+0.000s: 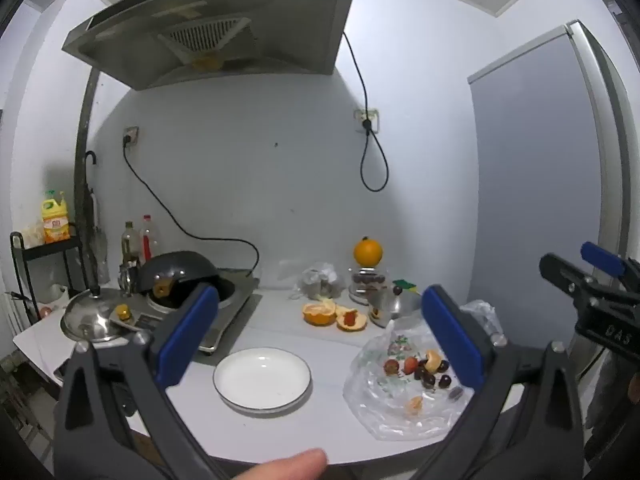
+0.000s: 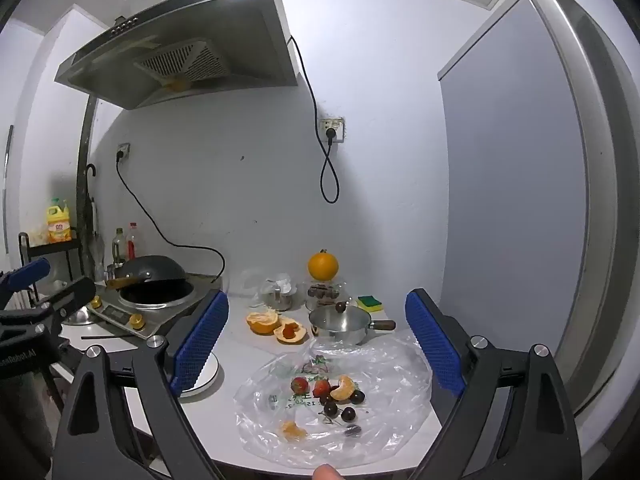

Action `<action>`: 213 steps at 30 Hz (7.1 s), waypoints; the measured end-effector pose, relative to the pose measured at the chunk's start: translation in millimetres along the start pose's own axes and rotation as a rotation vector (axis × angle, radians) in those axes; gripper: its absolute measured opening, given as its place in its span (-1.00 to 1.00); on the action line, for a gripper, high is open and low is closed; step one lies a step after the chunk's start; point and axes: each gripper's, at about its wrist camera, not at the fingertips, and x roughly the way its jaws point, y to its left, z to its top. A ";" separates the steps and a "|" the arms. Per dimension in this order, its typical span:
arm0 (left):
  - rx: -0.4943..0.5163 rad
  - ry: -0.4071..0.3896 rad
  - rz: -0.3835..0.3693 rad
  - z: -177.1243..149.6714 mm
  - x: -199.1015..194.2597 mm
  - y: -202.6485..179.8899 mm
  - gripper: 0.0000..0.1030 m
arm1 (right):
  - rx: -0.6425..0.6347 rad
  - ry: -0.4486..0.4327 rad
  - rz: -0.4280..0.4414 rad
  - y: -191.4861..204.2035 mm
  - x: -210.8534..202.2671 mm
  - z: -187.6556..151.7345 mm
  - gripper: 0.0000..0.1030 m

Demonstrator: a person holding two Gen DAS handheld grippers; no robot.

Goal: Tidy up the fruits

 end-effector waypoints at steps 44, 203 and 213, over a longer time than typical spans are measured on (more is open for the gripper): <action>-0.006 0.002 0.069 -14.8 1.2 5.6 1.00 | 0.016 0.037 0.022 6.4 5.5 -6.5 0.79; 0.113 0.549 -0.026 -166.8 220.1 -94.1 1.00 | -0.072 0.559 0.503 -36.0 200.1 -197.7 -0.06; 0.093 0.550 -0.031 -167.9 222.6 -89.7 1.00 | -0.173 0.610 0.567 -34.0 208.7 -196.7 -0.02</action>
